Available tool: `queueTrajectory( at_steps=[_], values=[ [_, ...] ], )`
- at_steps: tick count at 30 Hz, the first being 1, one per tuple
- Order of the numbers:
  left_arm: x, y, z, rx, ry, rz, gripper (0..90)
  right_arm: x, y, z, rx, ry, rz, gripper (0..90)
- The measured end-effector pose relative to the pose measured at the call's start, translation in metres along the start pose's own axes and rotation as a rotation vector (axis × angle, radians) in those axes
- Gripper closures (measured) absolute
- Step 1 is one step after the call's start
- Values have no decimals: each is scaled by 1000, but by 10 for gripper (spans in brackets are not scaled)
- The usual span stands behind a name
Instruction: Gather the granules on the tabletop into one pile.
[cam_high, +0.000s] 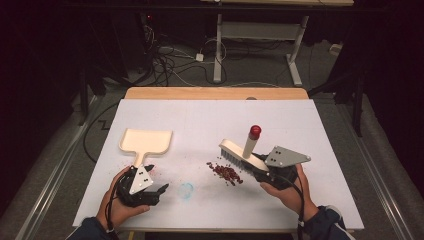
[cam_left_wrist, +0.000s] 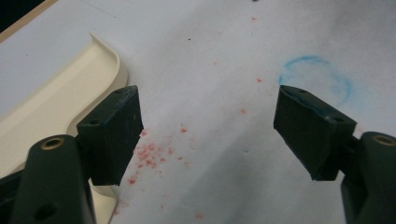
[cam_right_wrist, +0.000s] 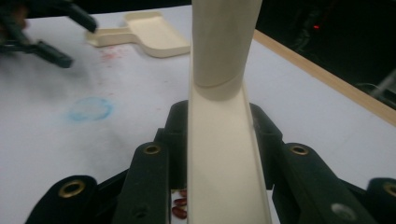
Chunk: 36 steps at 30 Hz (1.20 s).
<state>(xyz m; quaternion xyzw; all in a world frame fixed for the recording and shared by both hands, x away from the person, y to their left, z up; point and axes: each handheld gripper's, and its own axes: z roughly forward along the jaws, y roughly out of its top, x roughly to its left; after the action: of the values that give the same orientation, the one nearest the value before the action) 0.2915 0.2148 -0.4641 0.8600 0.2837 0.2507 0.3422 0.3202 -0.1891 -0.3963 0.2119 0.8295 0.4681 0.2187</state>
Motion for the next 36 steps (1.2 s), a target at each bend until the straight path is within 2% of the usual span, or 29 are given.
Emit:
queueTrajectory(
  at_steps=[1,2,4,5,6,7,8,9,10,12,13,14,15,17,23,25,26,30,32,34,36],
  values=[
    [0,0,0,-1,1,-1,231,1,-1,-3,-9,47,-10,677],
    [0,-1,-1,-3,2,-4,231,6,-3,-8,1,112,-65,677],
    [1,-1,-1,-3,6,-9,231,12,-7,-11,10,173,-114,677],
    [2,-1,-2,-3,9,-8,231,12,-7,-11,10,173,-114,677],
    [3,-1,-3,-7,10,-12,231,18,-10,-10,21,224,-123,677],
    [3,-1,-3,-9,12,-15,231,21,-12,-9,18,254,-127,677],
    [3,-1,-4,-14,16,-21,231,24,-14,-7,20,280,-129,677],
    [3,-1,-4,-14,16,-21,231,24,-14,-7,20,280,-129,677],
    [3,-1,-4,-15,15,-22,231,28,-17,0,27,322,-127,676],
    [3,-1,-4,-12,14,-19,231,30,-19,4,36,338,-129,676],
    [3,-1,-3,-12,13,-18,231,33,-22,12,59,356,-136,677],
    [3,-1,-3,-11,12,-17,231,33,-22,12,59,356,-136,677],
    [3,-1,-3,-11,11,-18,231,35,-26,21,77,364,-145,677],
    [3,-1,-3,-8,10,-18,231,34,-27,25,70,375,-141,678],
    [4,-2,-2,-8,5,-26,231,22,-22,40,64,361,-131,677],
    [3,-1,-1,-7,3,-22,232,12,-20,47,69,334,-119,677],
    [3,-1,-1,-5,3,-19,232,12,-20,47,69,334,-119,677],
    [3,-1,0,-2,0,-21,232,1,-17,53,72,281,-95,677],
    [3,-2,0,-2,-2,-21,232,-3,-16,54,74,252,-88,678],
    [3,-2,0,-2,-1,-21,232,-6,-13,53,62,257,-69,678],
    [3,-2,-1,-4,0,-24,232,-6,-8,49,58,222,-81,678]
  ],
)
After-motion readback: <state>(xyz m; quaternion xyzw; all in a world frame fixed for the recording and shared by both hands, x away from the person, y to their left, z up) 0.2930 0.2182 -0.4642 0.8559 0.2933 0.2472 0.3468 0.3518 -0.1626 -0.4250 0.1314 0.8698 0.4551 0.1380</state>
